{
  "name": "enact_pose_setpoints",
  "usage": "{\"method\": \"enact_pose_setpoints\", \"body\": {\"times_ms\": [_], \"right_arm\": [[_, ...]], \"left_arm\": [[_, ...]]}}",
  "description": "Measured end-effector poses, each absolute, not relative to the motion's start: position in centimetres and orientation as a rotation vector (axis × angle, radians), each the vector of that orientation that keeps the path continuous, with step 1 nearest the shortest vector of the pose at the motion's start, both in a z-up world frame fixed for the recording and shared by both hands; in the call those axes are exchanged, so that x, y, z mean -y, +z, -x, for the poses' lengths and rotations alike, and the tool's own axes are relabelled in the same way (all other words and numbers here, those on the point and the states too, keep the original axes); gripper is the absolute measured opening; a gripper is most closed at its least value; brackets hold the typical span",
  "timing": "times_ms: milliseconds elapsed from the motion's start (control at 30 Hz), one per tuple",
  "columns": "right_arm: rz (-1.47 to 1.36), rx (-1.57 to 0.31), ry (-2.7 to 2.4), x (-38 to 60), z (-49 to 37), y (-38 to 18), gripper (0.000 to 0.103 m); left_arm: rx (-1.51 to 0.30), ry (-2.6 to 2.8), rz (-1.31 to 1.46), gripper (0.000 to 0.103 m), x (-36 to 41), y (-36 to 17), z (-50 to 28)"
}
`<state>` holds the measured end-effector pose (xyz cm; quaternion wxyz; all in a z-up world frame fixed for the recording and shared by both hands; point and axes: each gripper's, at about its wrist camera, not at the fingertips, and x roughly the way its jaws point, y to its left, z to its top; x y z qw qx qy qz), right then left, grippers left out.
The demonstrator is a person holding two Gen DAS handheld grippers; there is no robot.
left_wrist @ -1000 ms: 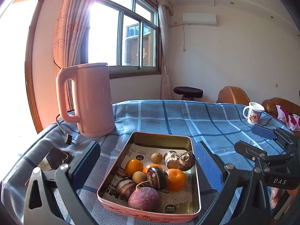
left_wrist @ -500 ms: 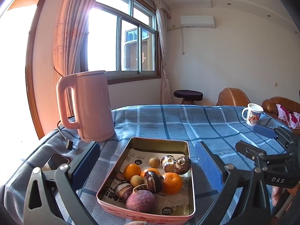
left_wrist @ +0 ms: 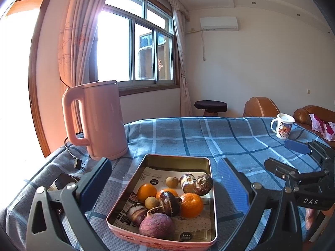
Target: Organize fruits
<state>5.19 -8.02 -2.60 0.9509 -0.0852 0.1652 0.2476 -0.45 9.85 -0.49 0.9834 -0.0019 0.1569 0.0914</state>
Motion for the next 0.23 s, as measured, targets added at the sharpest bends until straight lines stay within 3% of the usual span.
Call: {"method": "enact_pose_setpoints", "body": {"times_ms": [233], "right_arm": [[0.182, -0.348, 0.487, 8.72, -5.56, -3.12, 0.082]], "left_arm": [[-0.32, 0.17, -0.003, 0.103, -9.57, -0.7, 0.49]]}}
